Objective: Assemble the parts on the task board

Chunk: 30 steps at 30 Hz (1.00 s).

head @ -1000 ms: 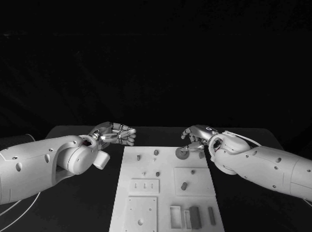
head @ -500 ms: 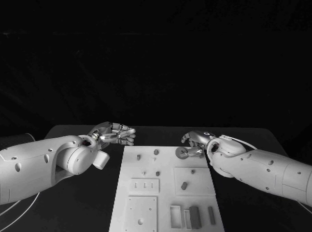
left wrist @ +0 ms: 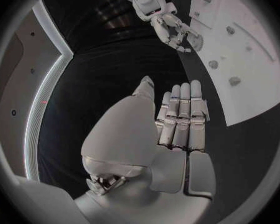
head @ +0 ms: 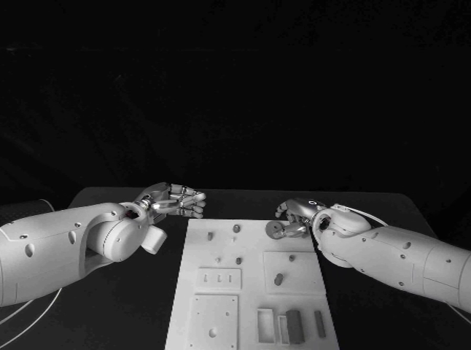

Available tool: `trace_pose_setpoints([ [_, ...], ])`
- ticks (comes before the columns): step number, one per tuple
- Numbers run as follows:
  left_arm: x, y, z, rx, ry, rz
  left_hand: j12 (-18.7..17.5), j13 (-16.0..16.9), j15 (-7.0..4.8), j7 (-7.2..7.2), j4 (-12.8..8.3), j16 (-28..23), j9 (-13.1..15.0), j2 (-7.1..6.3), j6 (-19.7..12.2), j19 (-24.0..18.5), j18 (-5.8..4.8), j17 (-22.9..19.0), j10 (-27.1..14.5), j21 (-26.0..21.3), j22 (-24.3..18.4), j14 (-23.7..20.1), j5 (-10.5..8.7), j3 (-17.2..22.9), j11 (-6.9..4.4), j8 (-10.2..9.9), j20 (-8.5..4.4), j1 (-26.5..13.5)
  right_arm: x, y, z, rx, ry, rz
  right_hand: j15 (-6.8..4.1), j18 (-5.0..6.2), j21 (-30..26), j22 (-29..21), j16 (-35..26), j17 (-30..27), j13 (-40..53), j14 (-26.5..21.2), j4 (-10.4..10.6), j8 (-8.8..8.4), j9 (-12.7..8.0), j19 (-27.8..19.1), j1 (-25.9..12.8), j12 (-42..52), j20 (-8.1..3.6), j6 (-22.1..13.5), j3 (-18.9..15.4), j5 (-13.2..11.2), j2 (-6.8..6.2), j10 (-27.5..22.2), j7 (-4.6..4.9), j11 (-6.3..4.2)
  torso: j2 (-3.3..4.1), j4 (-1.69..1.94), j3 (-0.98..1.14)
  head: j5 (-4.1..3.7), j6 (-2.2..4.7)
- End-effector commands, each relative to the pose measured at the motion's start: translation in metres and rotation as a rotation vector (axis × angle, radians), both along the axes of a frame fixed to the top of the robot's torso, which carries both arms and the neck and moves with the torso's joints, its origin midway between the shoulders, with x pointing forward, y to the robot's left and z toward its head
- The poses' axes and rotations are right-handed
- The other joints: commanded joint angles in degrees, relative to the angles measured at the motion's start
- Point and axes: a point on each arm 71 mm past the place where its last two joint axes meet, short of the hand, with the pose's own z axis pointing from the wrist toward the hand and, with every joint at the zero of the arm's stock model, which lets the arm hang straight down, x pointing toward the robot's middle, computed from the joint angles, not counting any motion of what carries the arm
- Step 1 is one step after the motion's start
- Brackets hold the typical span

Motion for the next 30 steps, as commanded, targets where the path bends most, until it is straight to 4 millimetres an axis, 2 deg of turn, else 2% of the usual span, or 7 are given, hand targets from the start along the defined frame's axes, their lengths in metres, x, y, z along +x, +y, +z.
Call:
trace_pose_setpoints([
  [1, 0.0000, -0.0016, 0.0014, -0.004, -0.009, -0.010, -0.39, 0.07, 0.23, 0.16, -0.02, -0.38, 0.00, 0.07, 0.08, 0.08, 0.62, 0.05, 0.35, -0.26, 0.05, 0.24, 0.08, -0.38, -0.07, -0.06, 0.38, 0.01, -0.0004, -0.0006, -0.0026, -0.010, 0.017, 0.009, -0.14, 2.68, 0.09, 1.16, 0.41, 0.05, -0.05, -0.27, -0.43, 0.53, 0.19, -0.45, 0.04, 0.36, -0.09, 0.81, -0.83, 0.06, 0.93, -0.52, 0.49, -0.14, -0.03, -0.02, 0.04, -0.01, -0.11],
  [11, 0.0002, -0.0027, 0.0014, -0.004, -0.010, -0.013, -0.46, 0.05, 0.25, 0.30, -0.02, -0.45, -0.02, 0.00, 0.01, 0.07, 0.62, 0.09, 0.32, -0.29, 0.06, 0.22, 0.08, -0.41, -0.03, -0.12, 0.39, 0.08, 0.0017, 0.0005, -0.0068, -0.012, 0.020, 0.004, -0.40, 2.68, 0.20, 1.12, 0.55, -0.08, -0.33, -0.29, -1.41, 1.06, 0.40, -0.56, -0.21, 0.55, -0.07, 1.47, -2.17, 0.14, 2.64, -0.45, 0.22, -0.41, 0.01, 0.04, 0.08, -0.07, -0.11],
  [20, 0.0006, -0.0035, 0.0013, 0.005, -0.012, -0.014, -0.50, 0.05, 0.26, 0.35, -0.02, -0.49, -0.03, -0.02, -0.02, 0.05, 0.61, 0.12, 0.31, -0.31, 0.06, 0.21, 0.08, -0.43, -0.01, -0.15, 0.41, 0.10, 0.0044, 0.0018, -0.0081, -0.013, 0.024, 0.001, -0.43, 2.68, 0.21, 1.10, 0.59, -0.13, -0.43, -0.27, -1.52, 1.07, 0.38, -0.57, -0.59, 0.60, -0.05, 1.45, -2.63, 0.16, 2.73, -0.42, 0.20, -0.43, 0.01, 0.02, 0.05, 0.05, -0.23],
  [24, 0.0003, -0.0040, 0.0013, 0.012, -0.015, -0.019, -0.67, 0.05, 0.28, 0.42, -0.16, -0.69, -0.05, -0.83, -0.08, 0.04, 0.65, 0.32, 0.35, -0.39, 0.12, 0.25, 0.05, -0.65, 0.00, -0.23, 0.44, 1.62, 0.0046, 0.0029, -0.0088, -0.012, 0.029, 0.002, -0.43, 2.68, 0.20, 1.08, 0.59, -0.15, -0.47, -0.27, -1.47, 1.07, 0.36, -0.58, -0.74, 0.61, -0.04, 1.44, -2.72, 0.18, 2.87, -0.42, 0.19, -0.43, -0.01, 0.01, 0.07, 0.17, -0.33],
  [28, 0.0005, -0.0041, 0.0010, 0.016, -0.012, -0.014, -0.73, 0.05, 0.32, 0.48, -0.02, -0.75, -0.06, -0.73, -0.11, 0.08, 0.61, 0.38, 0.35, -0.39, 0.14, 0.27, 0.05, -0.78, 0.05, -0.26, 0.49, 1.55, 0.0054, 0.0032, -0.0110, -0.016, 0.041, 0.003, -0.45, 2.68, 0.18, 1.06, 0.60, -0.19, -0.55, -0.28, -1.33, 1.14, 0.36, -0.60, -1.10, 0.63, -0.03, 1.55, -2.92, 0.20, 3.09, -0.43, 0.17, -0.46, 0.01, -0.01, 0.07, 0.20, -0.35],
  [30, 0.0004, -0.0039, 0.0009, 0.016, -0.010, -0.013, -0.76, 0.04, 0.32, 0.51, 0.00, -0.76, -0.07, -0.67, -0.14, 0.09, 0.61, 0.40, 0.34, -0.39, 0.15, 0.28, 0.05, -0.81, 0.08, -0.29, 0.49, 1.49, 0.0057, 0.0036, -0.0126, -0.018, 0.044, 0.003, -0.51, 2.68, 0.17, 1.06, 0.63, -0.21, -0.60, -0.29, -1.31, 1.43, 0.46, -0.63, -1.22, 0.66, -0.04, 2.05, -3.00, 0.22, 3.38, -0.42, 0.06, -0.55, 0.01, -0.01, 0.05, 0.55, -0.45],
])
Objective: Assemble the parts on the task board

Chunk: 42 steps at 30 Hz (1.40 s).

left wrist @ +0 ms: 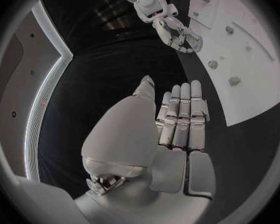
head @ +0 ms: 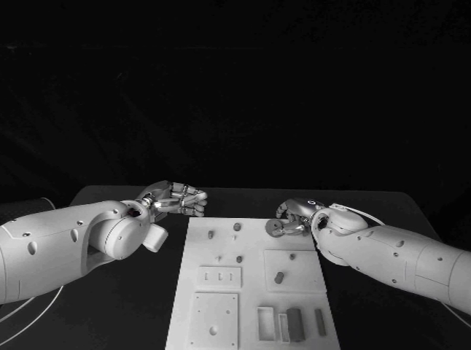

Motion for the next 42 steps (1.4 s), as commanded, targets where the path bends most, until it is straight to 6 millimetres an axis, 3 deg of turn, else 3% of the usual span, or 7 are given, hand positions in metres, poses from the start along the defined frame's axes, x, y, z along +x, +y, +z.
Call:
trace_pose_setpoints([
  [1, -0.0002, -0.0022, 0.0010, 0.005, -0.006, -0.007, -0.28, 0.04, 0.31, 0.52, 0.07, -0.27, -0.07, 0.21, -0.15, 0.09, 1.09, 0.07, 0.34, -0.39, 0.08, 0.27, 0.05, -0.41, 0.08, -0.30, 0.49, 0.16, -0.0004, 0.0019, -0.0050, -0.010, 0.029, 0.016, -0.52, 2.71, 0.17, 1.07, 0.39, -0.09, -0.14, 0.01, -0.12, 0.64, 0.20, -0.24, -0.19, 0.26, -0.07, 1.16, -0.40, 0.22, 0.69, -0.22, -0.08, -0.43, -0.01, -0.03, -0.03, 0.31, -0.10],
  [18, -0.0003, -0.0022, 0.0009, 0.005, -0.004, -0.007, -0.41, 0.01, 0.35, 0.62, 0.10, -0.39, -0.11, 0.35, -0.33, 0.10, 1.08, 0.16, 0.26, -0.44, 0.10, 0.28, 0.06, -0.56, 0.16, -0.42, 0.52, -0.18, -0.0008, 0.0019, -0.0076, -0.006, 0.043, 0.023, -1.19, 2.71, 0.23, 1.10, 0.52, -0.22, -0.48, -0.08, -0.82, 1.75, 0.34, -0.44, -0.43, 0.32, -0.10, 3.44, -0.92, 0.25, 3.12, -0.03, -0.81, -1.14, -0.03, -0.13, 0.02, 0.31, -0.26],
  [21, -0.0002, -0.0023, 0.0009, 0.005, -0.004, -0.007, -0.42, 0.01, 0.35, 0.62, 0.11, -0.41, -0.11, 0.39, -0.33, 0.10, 1.08, 0.17, 0.26, -0.45, 0.10, 0.27, 0.06, -0.56, 0.16, -0.42, 0.52, -0.22, -0.0009, 0.0028, -0.0069, -0.001, 0.035, 0.025, -1.35, 2.71, 0.28, 1.13, 0.59, -0.21, -0.54, -0.06, -1.38, 1.99, 0.34, -0.49, -0.06, 0.35, -0.14, 4.00, -0.90, 0.27, 4.34, 0.05, -0.99, -1.30, -0.04, -0.11, 0.01, 0.33, -0.30],
  [27, -0.0001, -0.0014, 0.0009, 0.005, -0.005, -0.004, -0.43, 0.02, 0.35, 0.63, 0.10, -0.42, -0.11, 0.43, -0.33, 0.10, 1.08, 0.18, 0.27, -0.45, 0.10, 0.27, 0.06, -0.56, 0.17, -0.43, 0.52, -0.26, -0.0008, 0.0030, -0.0052, -0.001, 0.009, 0.025, -1.74, 2.71, 0.68, 1.23, 0.91, 0.21, -0.70, 0.40, -4.69, 2.68, 0.38, -0.48, 1.97, 0.47, -0.16, 5.58, -0.77, 4.96, 7.79, 0.52, -1.43, -1.73, -0.05, -0.09, 0.04, 0.33, -0.35],
  [38, -0.0005, -0.0015, 0.0010, 0.005, -0.006, -0.003, -0.44, 0.02, 0.35, 0.62, 0.07, -0.46, -0.11, 0.45, -0.32, 0.09, 1.09, 0.21, 0.29, -0.47, 0.10, 0.26, 0.06, -0.56, 0.15, -0.42, 0.51, -0.27, -0.0015, 0.0062, -0.0005, 0.013, -0.054, 0.019, -2.42, 2.71, 1.14, 1.16, 1.25, 0.97, -0.96, 1.54, -4.76, 3.63, 0.50, -0.19, 3.83, 0.42, -0.24, 7.94, -0.57, 5.33, 7.92, 1.26, -2.23, -2.50, -0.03, -0.14, 0.04, 0.30, -0.30],
  [40, -0.0005, -0.0014, 0.0011, 0.005, -0.006, -0.003, -0.44, 0.02, 0.34, 0.61, 0.07, -0.47, -0.11, 0.45, -0.31, 0.09, 1.10, 0.21, 0.30, -0.48, 0.10, 0.26, 0.06, -0.56, 0.15, -0.42, 0.51, -0.27, -0.0021, 0.0073, -0.0001, 0.016, -0.056, 0.022, -2.60, 2.71, 1.11, 1.00, 1.23, 1.02, -1.12, 1.91, -4.16, 3.57, 0.32, 0.08, 4.26, 0.23, -0.21, 8.31, 1.32, 2.75, 7.24, 1.54, -2.39, -2.66, -0.04, -0.12, 0.03, 0.32, -0.32],
  [42, -0.0006, -0.0013, 0.0011, 0.005, -0.006, -0.002, -0.44, 0.02, 0.34, 0.61, 0.06, -0.47, -0.11, 0.44, -0.31, 0.08, 1.10, 0.22, 0.30, -0.48, 0.10, 0.26, 0.06, -0.56, 0.15, -0.42, 0.50, -0.26, -0.0030, 0.0079, 0.0005, 0.020, -0.061, 0.024, -2.62, 2.71, 1.10, 0.99, 1.20, 0.93, -1.16, 1.95, -4.00, 3.53, 0.24, 0.16, 4.03, 0.18, -0.17, 8.46, 1.97, 2.45, 7.04, 1.63, -2.41, -2.69, -0.07, -0.13, 0.03, 0.35, -0.28],
])
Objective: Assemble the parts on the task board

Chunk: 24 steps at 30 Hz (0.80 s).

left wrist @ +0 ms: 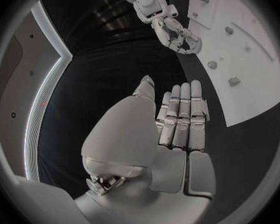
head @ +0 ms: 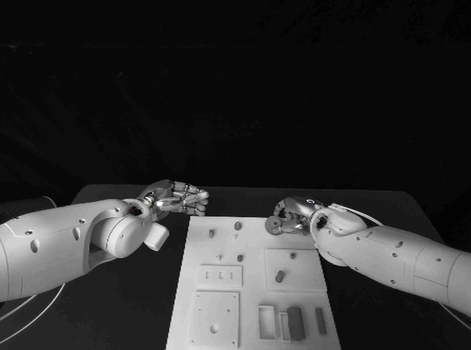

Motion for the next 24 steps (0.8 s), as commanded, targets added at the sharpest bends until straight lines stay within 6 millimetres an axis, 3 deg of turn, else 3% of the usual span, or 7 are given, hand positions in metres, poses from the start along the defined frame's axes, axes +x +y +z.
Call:
trace_pose_setpoints([
  [1, 0.000, -0.001, 0.001, -0.002, -0.010, -0.002, -0.23, 0.02, 0.15, 0.61, -0.08, -0.14, -0.06, 0.44, -0.31, -0.13, 0.77, 0.08, 0.30, -0.25, 0.08, 0.06, 0.06, -0.42, 0.15, -0.18, 0.30, -0.26, -0.002, 0.000, 0.000, -0.008, -0.023, 0.002, 0.03, 2.63, 0.19, 0.99, 0.14, -0.02, -0.07, 0.51, 0.65, 1.21, 0.03, 0.50, 0.44, -0.01, -0.08, 3.89, 1.15, -0.57, 0.13, 0.18, 0.35, -0.44, -0.02, 0.01, -0.02, 0.05, 0.03],
  [12, -0.001, 0.001, 0.001, -0.001, -0.010, 0.003, -0.24, 0.03, 0.14, 0.60, -0.09, -0.18, -0.06, 0.41, -0.30, -0.14, 0.78, 0.11, 0.32, -0.27, 0.09, 0.06, 0.06, -0.43, 0.14, -0.18, 0.30, -0.24, -0.013, 0.010, 0.010, 0.013, -0.038, 0.035, -0.08, 2.63, 0.26, 1.02, 0.17, -0.02, -0.09, 0.67, 0.78, 1.31, -0.01, 0.66, 0.00, -0.04, -0.08, 4.33, 1.78, -0.70, -0.10, 0.33, 0.21, -0.57, -0.01, -0.05, -0.04, 0.02, 0.02],
  [24, -0.001, 0.000, 0.002, -0.002, -0.011, 0.004, -0.26, 0.03, 0.15, 0.60, -0.09, -0.22, -0.05, 0.39, -0.28, -0.14, 0.78, 0.14, 0.34, -0.29, 0.09, 0.06, 0.06, -0.43, 0.13, -0.17, 0.30, -0.22, -0.028, 0.045, 0.028, 0.036, -0.065, 0.121, -0.15, 2.63, 0.30, 1.03, 0.21, 0.15, -0.12, 0.89, 0.89, 1.33, -0.05, 0.75, -0.31, -0.10, -0.12, 4.52, 2.13, -0.79, -0.49, 0.43, 0.13, -0.65, -0.07, 0.07, -0.11, -0.03, 0.36],
])
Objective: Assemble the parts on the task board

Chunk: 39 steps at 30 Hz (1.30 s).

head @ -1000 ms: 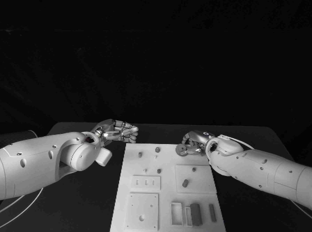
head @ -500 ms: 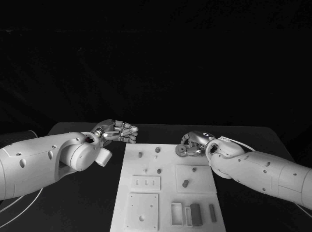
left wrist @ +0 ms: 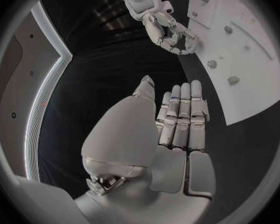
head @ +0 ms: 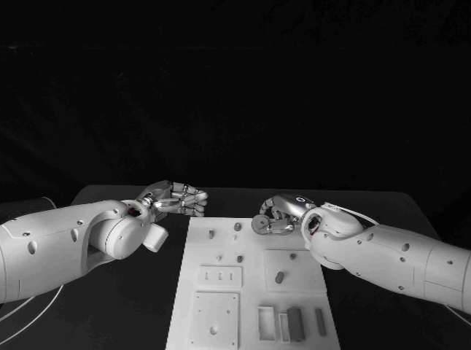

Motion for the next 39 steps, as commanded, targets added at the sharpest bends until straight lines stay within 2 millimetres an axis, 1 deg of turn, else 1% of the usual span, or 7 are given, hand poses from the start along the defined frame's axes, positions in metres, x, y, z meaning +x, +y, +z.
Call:
trace_pose_setpoints([
  [1, 0.000, -0.002, 0.001, -0.003, -0.010, -0.002, -0.26, 0.03, 0.15, 0.60, 0.07, -0.23, -0.06, 0.39, -0.28, -0.14, 1.19, 0.10, 0.34, -0.30, 0.05, 0.06, 0.06, -0.27, 0.13, -0.17, 0.30, -0.23, -0.004, 0.012, 0.002, -0.010, -0.014, 0.022, 0.02, 2.60, 0.31, 1.03, 0.21, 0.02, -0.06, 0.28, 0.30, 1.32, 1.44, 0.51, -0.58, -0.10, 0.09, 4.53, 0.61, -0.13, 0.11, 0.13, 0.13, -0.35, -0.01, 0.11, -0.02, 0.03, 0.11],
  [7, 0.000, -0.002, 0.002, -0.004, -0.011, -0.003, -0.26, 0.04, 0.16, 0.59, 0.07, -0.25, -0.05, 0.38, -0.27, -0.15, 1.19, 0.12, 0.36, -0.31, 0.06, 0.06, 0.06, -0.28, 0.13, -0.17, 0.31, -0.22, -0.009, 0.035, 0.003, -0.015, -0.012, 0.069, 0.01, 2.60, 0.32, 1.03, 0.19, -0.06, -0.07, 0.27, 0.36, 1.30, 1.41, 0.54, -0.71, -0.12, 0.08, 4.53, 0.70, -0.17, -0.02, 0.16, 0.13, -0.36, 0.07, 0.18, -0.04, 0.04, 0.20],
  [14, 0.000, -0.004, 0.002, -0.005, -0.013, -0.004, -0.27, 0.04, 0.17, 0.59, 0.09, -0.28, -0.05, 0.37, -0.26, -0.16, 1.18, 0.13, 0.37, -0.32, 0.06, 0.05, 0.06, -0.29, 0.13, -0.17, 0.32, -0.24, -0.007, 0.056, 0.002, -0.035, -0.016, 0.092, 0.00, 2.60, 0.33, 1.03, 0.19, -0.03, -0.08, 0.31, 0.38, 1.27, 1.39, 0.56, -0.76, -0.14, 0.06, 4.52, 0.79, -0.22, -0.12, 0.18, 0.13, -0.36, 0.10, 0.18, -0.03, 0.10, 0.24],
  [19, 0.001, -0.006, 0.002, -0.007, -0.012, -0.007, -0.28, 0.04, 0.18, 0.59, 0.08, -0.31, -0.05, 0.36, -0.25, -0.17, 1.18, 0.16, 0.39, -0.34, 0.06, 0.05, 0.06, -0.30, 0.12, -0.17, 0.32, -0.25, -0.008, 0.065, 0.000, -0.045, -0.018, 0.108, 0.00, 2.60, 0.33, 1.03, 0.16, -0.14, -0.08, 0.25, 0.43, 1.26, 1.38, 0.57, -0.83, -0.15, 0.07, 4.52, 0.82, -0.24, -0.16, 0.19, 0.13, -0.36, 0.15, 0.33, -0.13, 0.18, 0.15],
  [22, 0.001, -0.007, 0.002, -0.007, -0.012, -0.006, -0.29, 0.05, 0.18, 0.59, 0.08, -0.33, -0.04, 0.35, -0.25, -0.17, 1.18, 0.17, 0.40, -0.35, 0.06, 0.04, 0.06, -0.30, 0.12, -0.16, 0.33, -0.26, -0.010, 0.072, 0.000, -0.052, -0.022, 0.123, 0.00, 2.60, 0.33, 1.03, 0.17, -0.11, -0.09, 0.28, 0.44, 1.25, 1.37, 0.57, -0.84, -0.15, 0.06, 4.51, 0.84, -0.23, -0.19, 0.20, 0.13, -0.36, 0.13, 0.26, 0.01, 0.33, 0.11],
  [27, 0.001, -0.009, 0.002, -0.008, -0.012, -0.012, -0.29, 0.05, 0.18, 0.59, 0.10, -0.34, -0.04, 0.35, -0.25, -0.17, 1.18, 0.18, 0.40, -0.35, 0.07, 0.05, 0.06, -0.31, 0.12, -0.17, 0.34, -0.30, -0.011, 0.076, -0.002, -0.061, -0.021, 0.130, 0.00, 2.60, 0.33, 1.02, 0.17, -0.08, -0.09, 0.31, 0.45, 1.23, 1.36, 0.58, -0.86, -0.16, 0.05, 4.50, 0.89, -0.22, -0.24, 0.20, 0.13, -0.36, 0.12, 0.36, -0.13, 0.45, -0.04],
  [39, 0.001, -0.009, 0.002, -0.008, -0.012, -0.012, -0.32, 0.05, 0.20, 0.60, 0.12, -0.39, -0.05, 0.34, -0.26, -0.18, 1.17, 0.21, 0.40, -0.37, 0.07, 0.04, 0.05, -0.36, 0.13, -0.18, 0.35, -0.41, -0.012, 0.079, -0.009, -0.127, -0.033, 0.131, 0.01, 2.60, 0.33, 1.02, 0.13, -0.25, -0.11, 0.27, 0.55, 1.16, 1.29, 0.62, -1.08, -0.21, 0.02, 4.49, 1.07, -0.38, -0.84, 0.26, 0.14, -0.35, 0.09, 0.20, 0.05, 0.80, -0.18],
])
